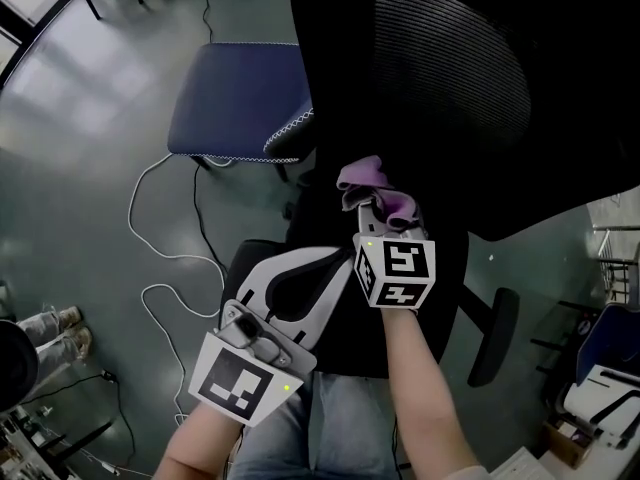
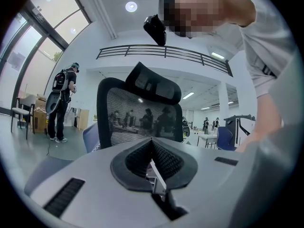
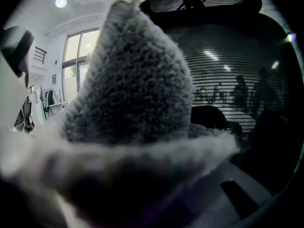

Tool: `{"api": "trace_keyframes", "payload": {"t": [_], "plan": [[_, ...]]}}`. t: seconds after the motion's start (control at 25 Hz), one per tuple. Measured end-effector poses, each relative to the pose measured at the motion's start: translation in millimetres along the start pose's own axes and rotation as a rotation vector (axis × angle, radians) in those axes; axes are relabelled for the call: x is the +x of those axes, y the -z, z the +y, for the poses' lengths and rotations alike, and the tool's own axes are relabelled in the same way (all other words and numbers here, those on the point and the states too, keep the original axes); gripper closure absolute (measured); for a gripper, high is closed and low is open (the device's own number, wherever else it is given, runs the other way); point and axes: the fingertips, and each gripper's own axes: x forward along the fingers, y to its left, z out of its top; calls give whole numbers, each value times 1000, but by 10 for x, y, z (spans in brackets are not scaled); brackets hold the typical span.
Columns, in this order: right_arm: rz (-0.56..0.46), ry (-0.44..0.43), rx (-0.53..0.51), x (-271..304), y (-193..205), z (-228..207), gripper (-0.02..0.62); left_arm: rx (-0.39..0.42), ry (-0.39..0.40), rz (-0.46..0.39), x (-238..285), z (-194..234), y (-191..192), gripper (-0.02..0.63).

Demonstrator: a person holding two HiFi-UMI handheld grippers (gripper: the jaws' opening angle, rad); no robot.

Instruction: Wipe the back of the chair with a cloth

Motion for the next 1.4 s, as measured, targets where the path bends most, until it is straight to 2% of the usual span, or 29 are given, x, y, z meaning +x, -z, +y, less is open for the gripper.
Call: {"api": "trace_keyframes", "payload": {"t": [0.28,0.56,0.84,1.4], "plan": [[2,32,-19,-136,57,-266,518,-6,-12,12,112,-29,67,595],[-1,104,9,-356,157,-685,518,0,-19,21,225,-169,145,595],[-4,221,102,-647,329,-1269,518,9,2,32,366,-395,227,595],[5,362,115,-1194,596,-2147,517,20,71,42,686,-852,322,595]]}}
